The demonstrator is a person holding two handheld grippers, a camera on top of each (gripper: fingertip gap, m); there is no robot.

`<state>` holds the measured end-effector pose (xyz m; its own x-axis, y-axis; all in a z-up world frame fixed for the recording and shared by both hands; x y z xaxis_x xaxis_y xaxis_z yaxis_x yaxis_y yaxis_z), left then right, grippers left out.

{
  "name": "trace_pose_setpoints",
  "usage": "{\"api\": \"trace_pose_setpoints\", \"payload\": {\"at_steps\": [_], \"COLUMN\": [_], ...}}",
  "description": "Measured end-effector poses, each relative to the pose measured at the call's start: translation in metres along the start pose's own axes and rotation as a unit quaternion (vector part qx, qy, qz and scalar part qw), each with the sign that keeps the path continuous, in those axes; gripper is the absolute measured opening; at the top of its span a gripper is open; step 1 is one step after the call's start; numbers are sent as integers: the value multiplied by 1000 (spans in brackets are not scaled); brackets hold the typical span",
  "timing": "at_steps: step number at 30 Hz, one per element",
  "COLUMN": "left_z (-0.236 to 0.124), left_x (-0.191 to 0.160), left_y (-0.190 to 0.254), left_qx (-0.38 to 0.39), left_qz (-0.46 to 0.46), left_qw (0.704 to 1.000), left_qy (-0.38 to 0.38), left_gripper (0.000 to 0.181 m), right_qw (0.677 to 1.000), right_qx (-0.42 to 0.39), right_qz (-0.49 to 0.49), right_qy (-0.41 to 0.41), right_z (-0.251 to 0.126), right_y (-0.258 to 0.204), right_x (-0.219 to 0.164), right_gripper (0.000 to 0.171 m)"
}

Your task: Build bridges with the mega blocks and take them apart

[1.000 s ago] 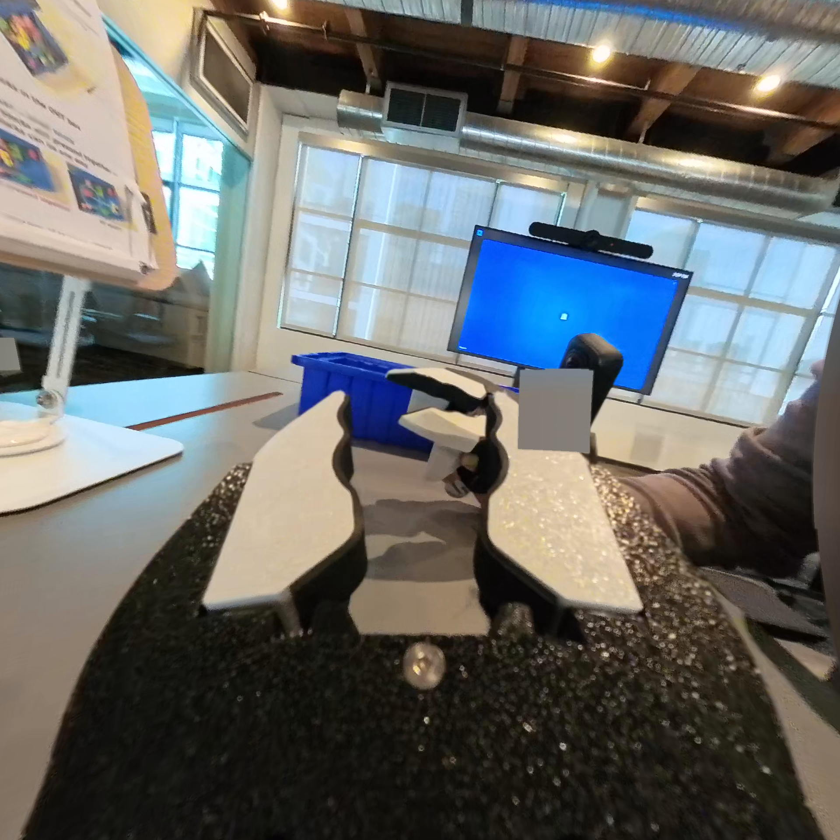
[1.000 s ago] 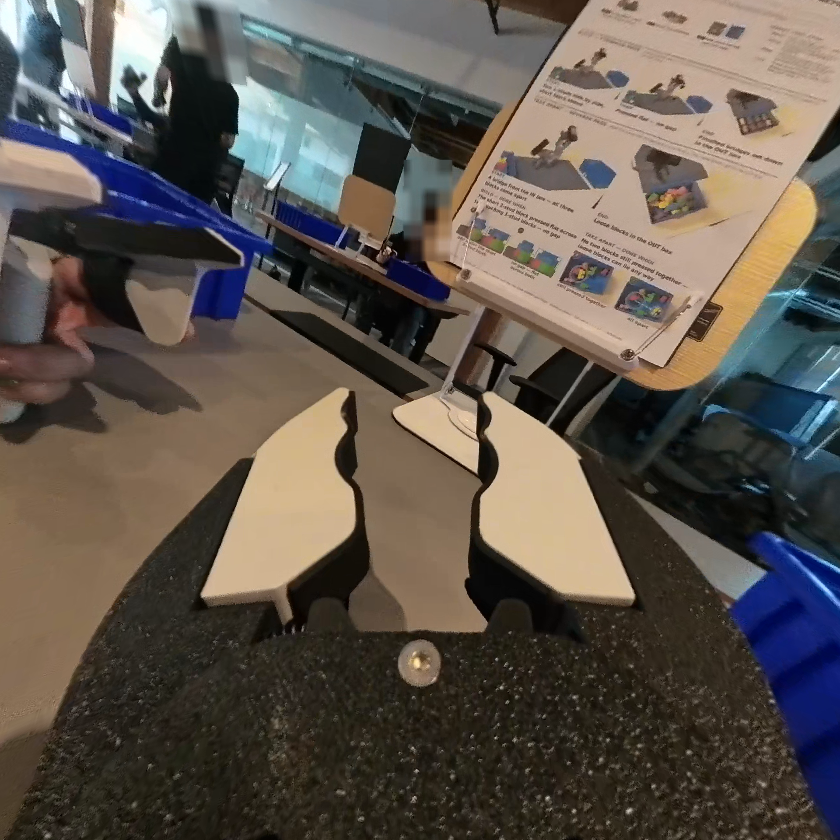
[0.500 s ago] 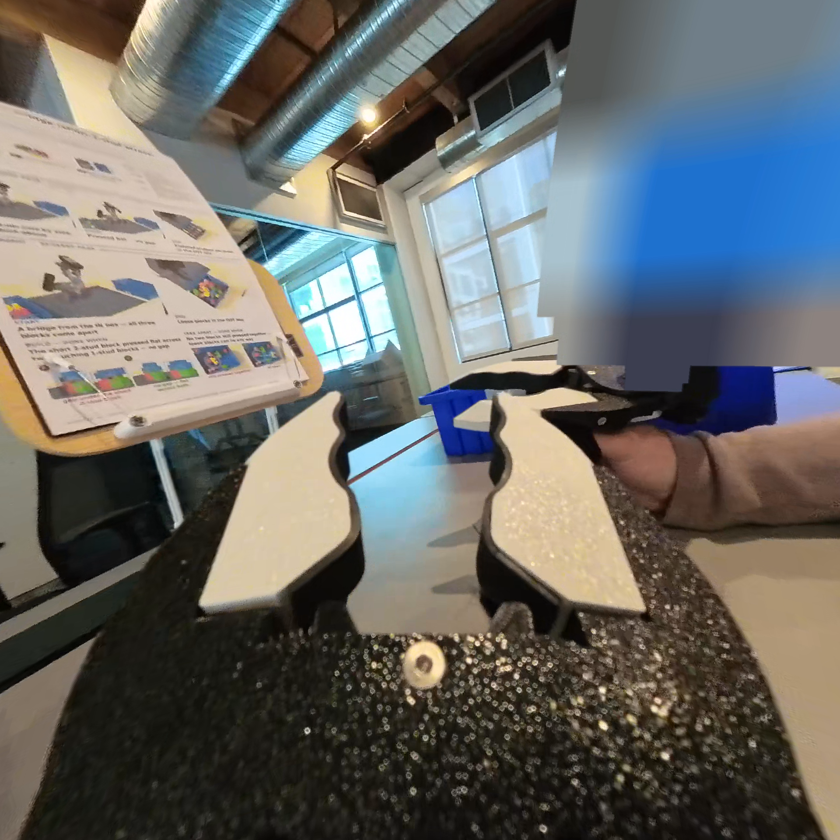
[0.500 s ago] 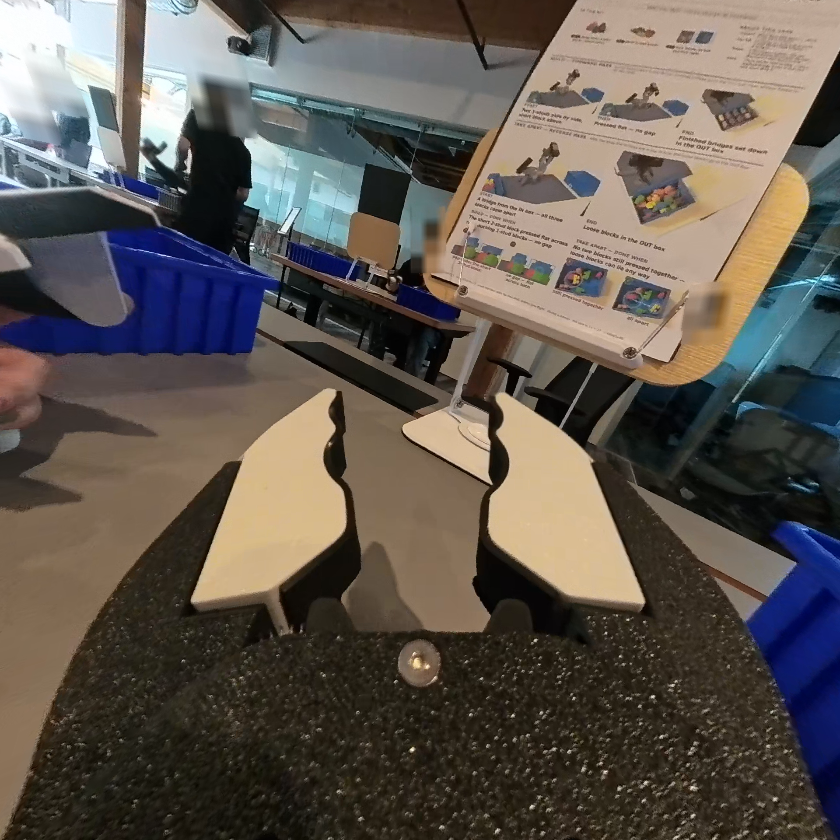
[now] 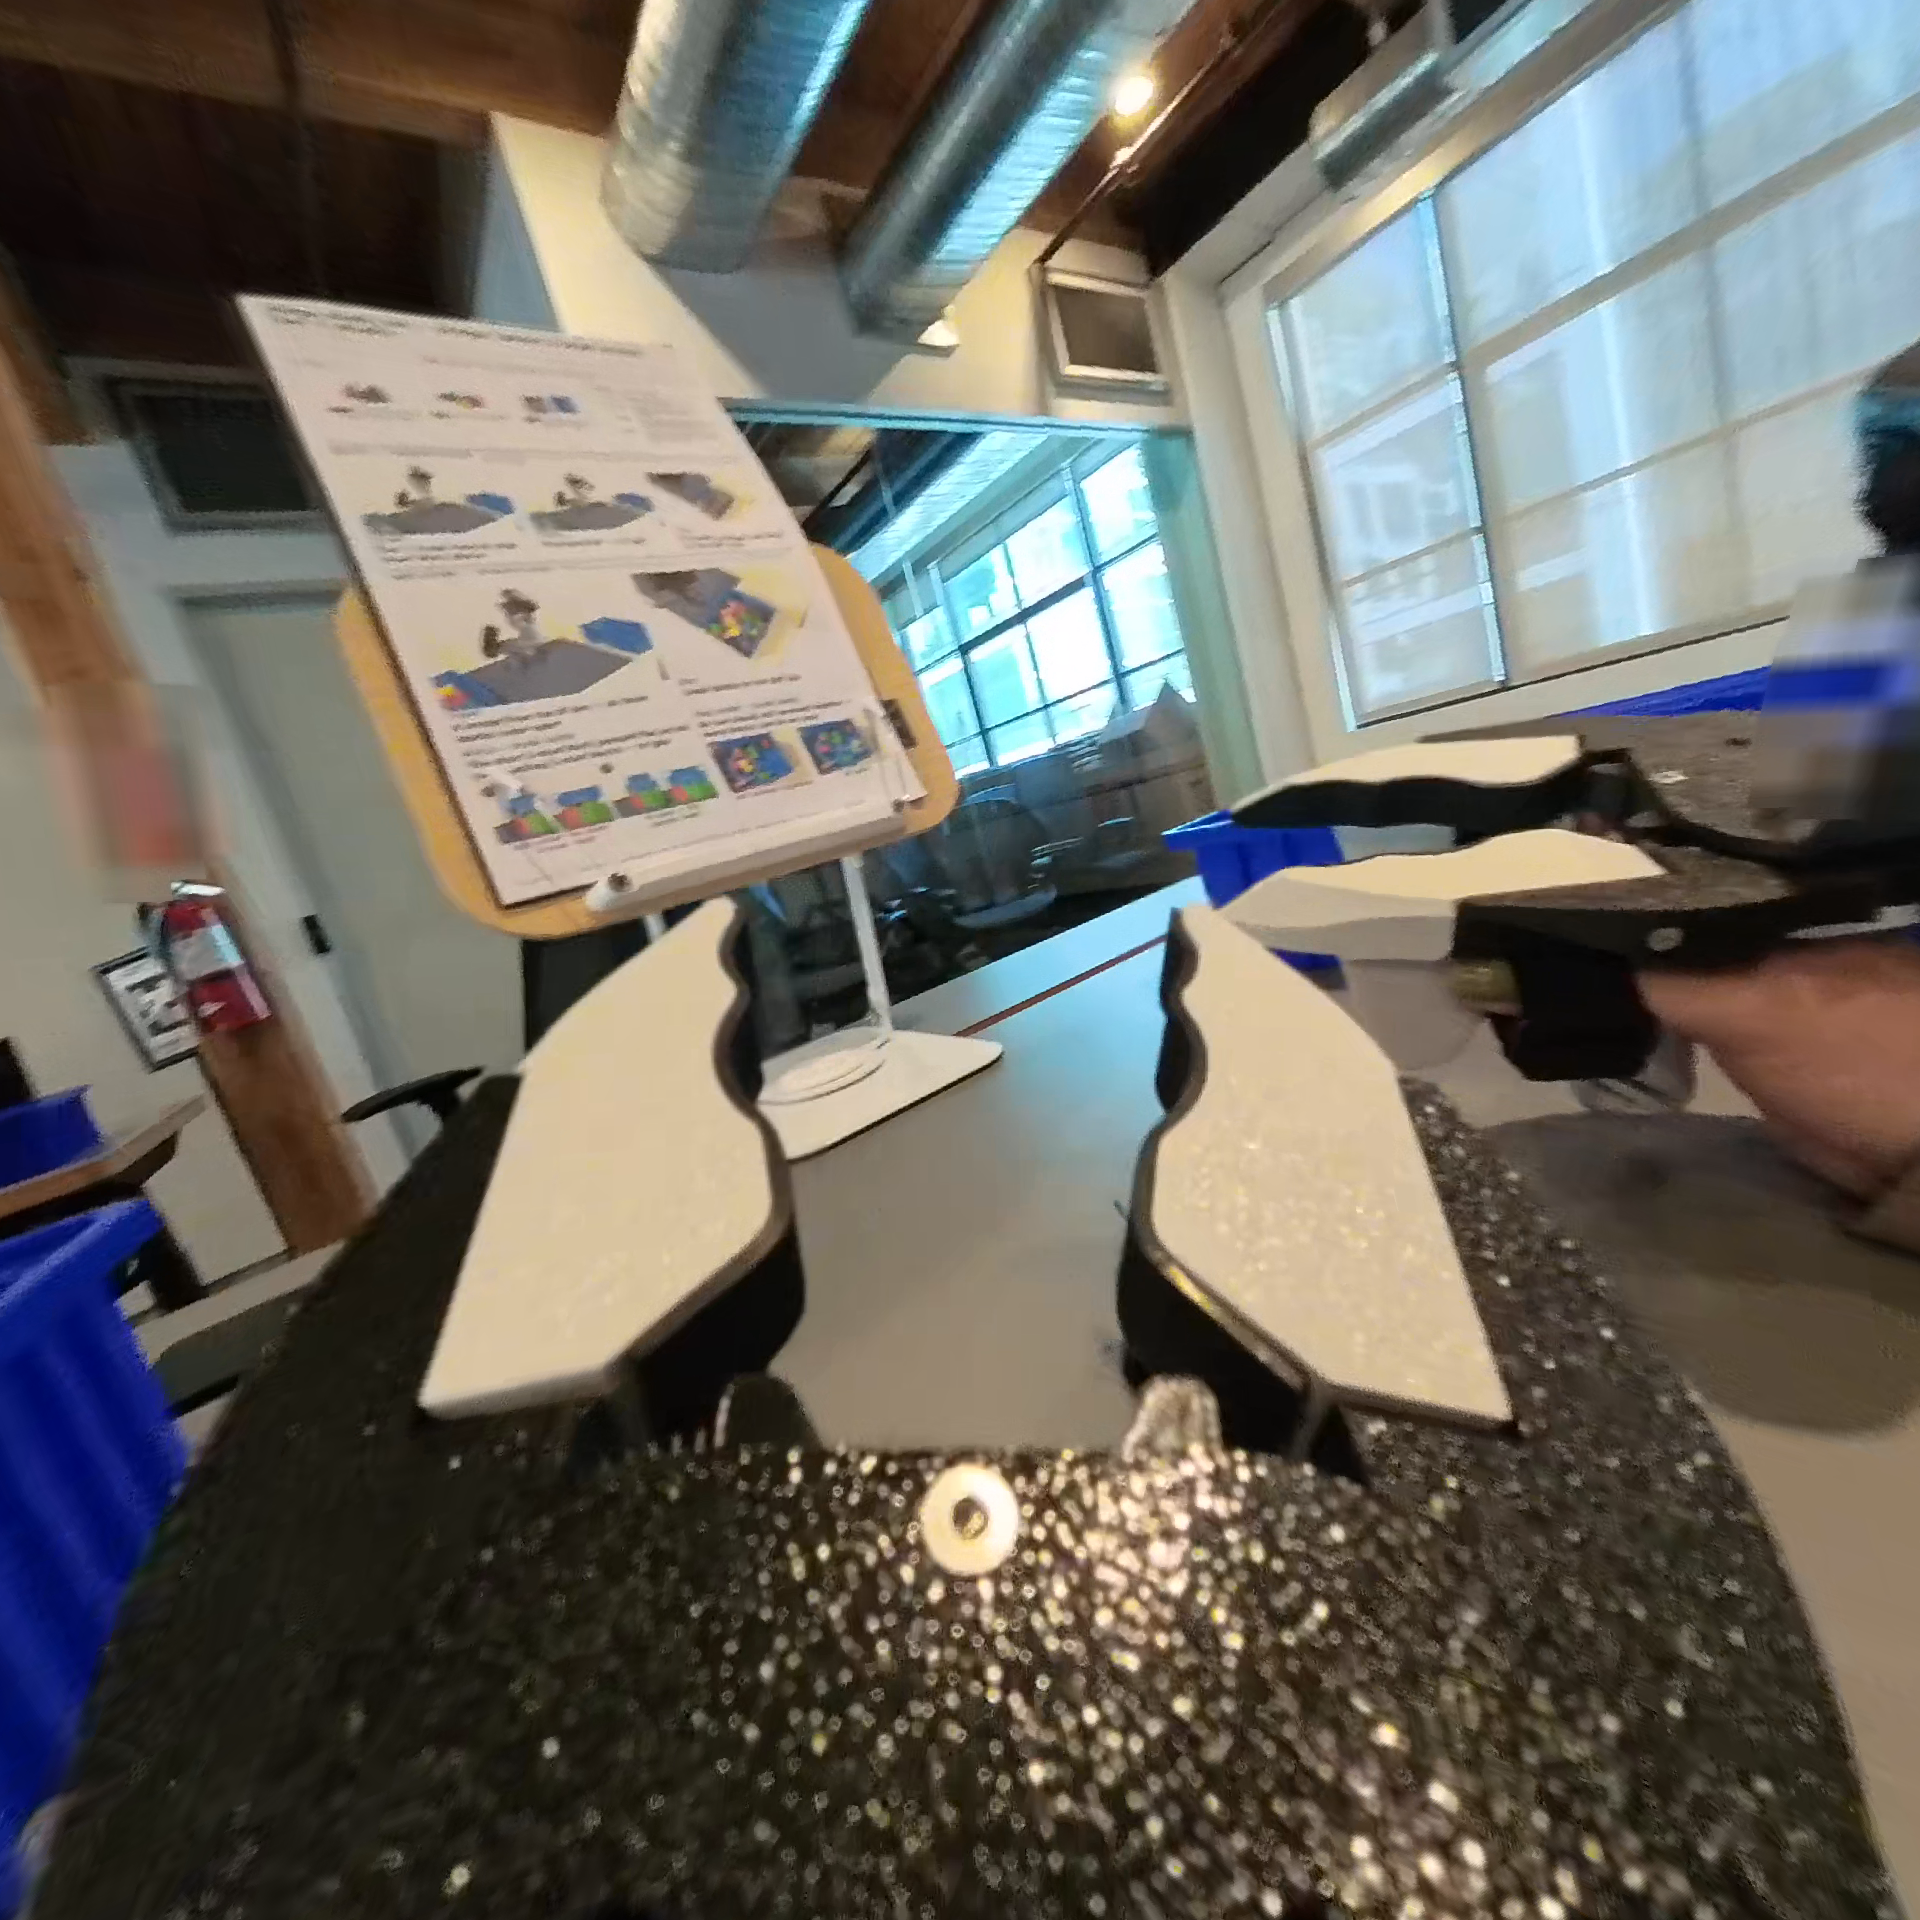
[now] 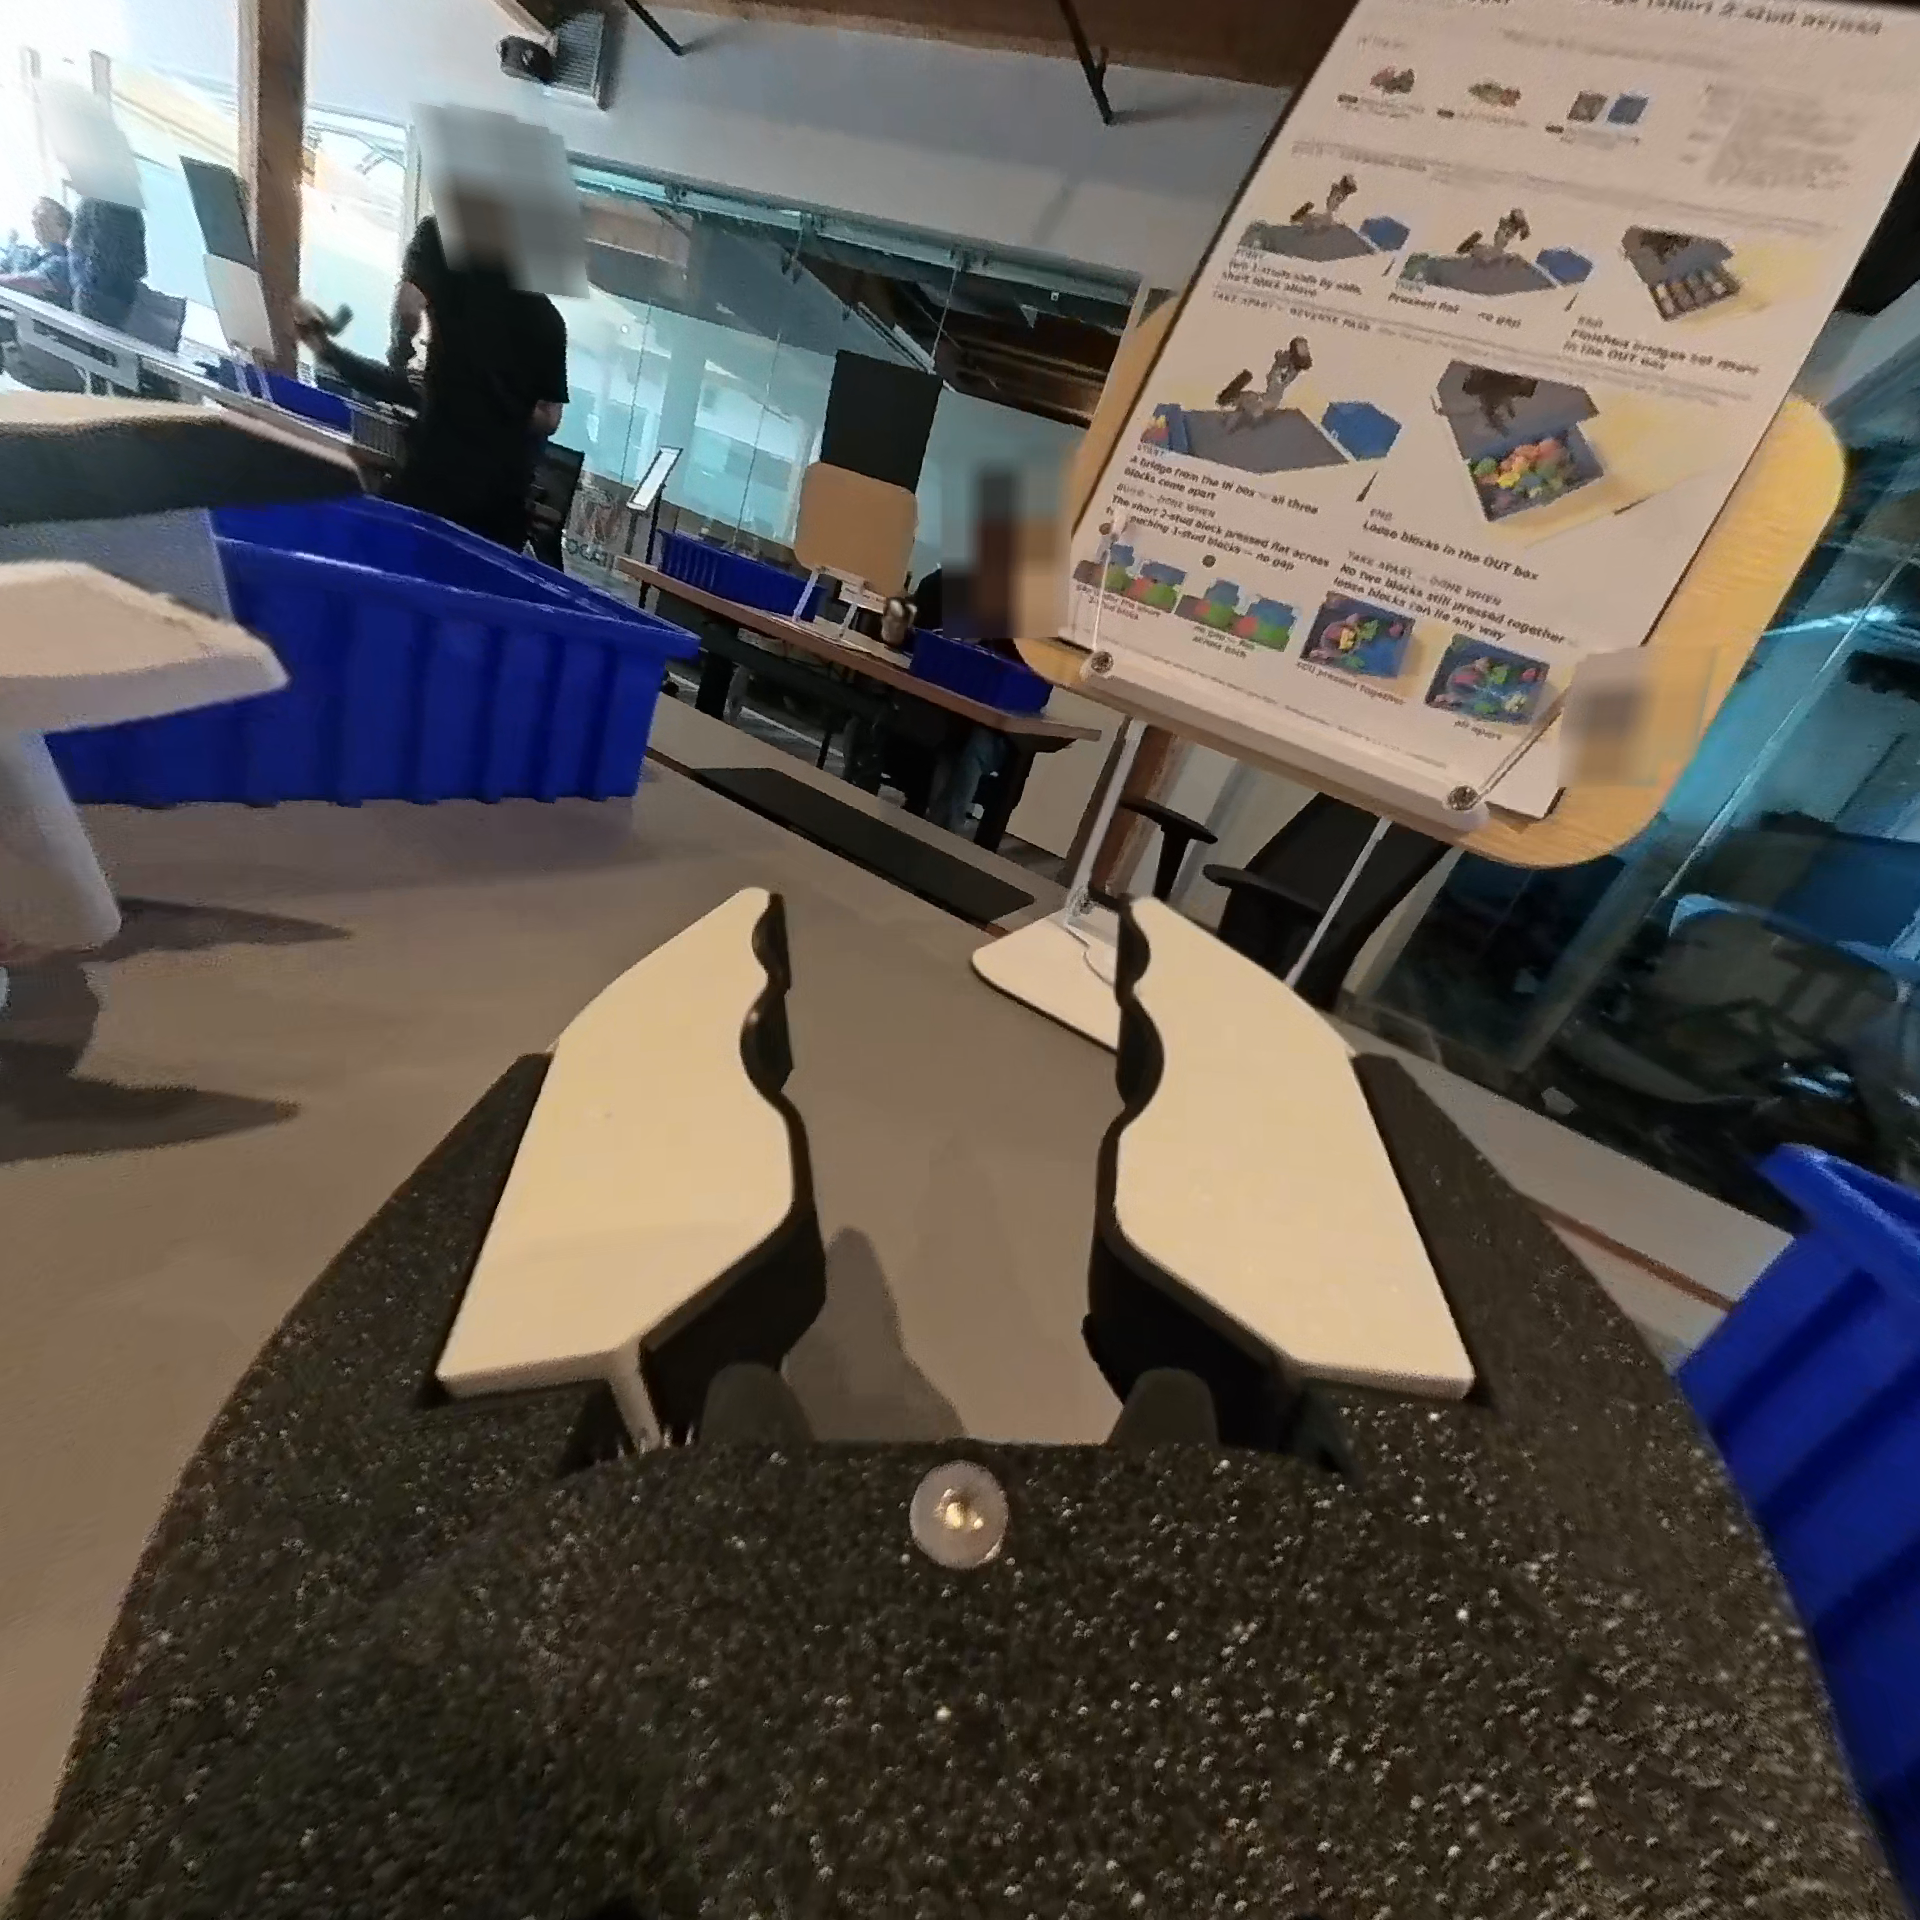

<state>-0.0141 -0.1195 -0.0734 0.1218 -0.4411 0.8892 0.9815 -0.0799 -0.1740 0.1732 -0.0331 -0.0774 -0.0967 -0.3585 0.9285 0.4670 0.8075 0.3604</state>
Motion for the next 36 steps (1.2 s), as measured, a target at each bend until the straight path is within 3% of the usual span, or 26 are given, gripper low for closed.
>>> {"api": "trace_pose_setpoints", "payload": {"at_steps": [6,10,16,22,27,31,36], "left_z": [-20,-29,-49,-95,-126,-128,-115], "left_x": [10,18,38,78,92,80,74], "left_y": [3,8,1,-35,-88,-115,-120], "left_qx": [17,21,36,110,199,210,210], "left_qz": [29,17,-32,22,64,6,13], "left_qw": [999,999,998,990,961,944,914], "left_qy": [-10,-21,-44,-81,-179,-256,-348], "left_gripper": [100,102,93,71,61,72,65], "right_qw": [1000,1000,997,988,983,981,982], "right_qx": [16,19,35,-9,-63,-82,-65], "right_qz": [13,1,-56,-153,-174,-173,-176], "right_qy": [15,21,28,22,10,11,-9], "right_z": [-16,-23,-32,-50,-81,-93,-85], "right_y": [-14,-20,-34,-36,-37,-41,-47], "right_x": [11,18,31,42,58,57,46], "right_gripper": [62,62,62,59,50,46,46]}}
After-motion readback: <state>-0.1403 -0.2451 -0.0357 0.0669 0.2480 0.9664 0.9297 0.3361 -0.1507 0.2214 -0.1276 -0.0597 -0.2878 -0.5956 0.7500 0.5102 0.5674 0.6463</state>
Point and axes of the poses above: each gripper's, where its closed fingertips meet, z out along the fingers, x out of its top, y = z × x across the jaws, the point moved 8 cm from there along -z, back along the fingers, and after that the axes turned 13 degrees about x, right-handed, at the moved point
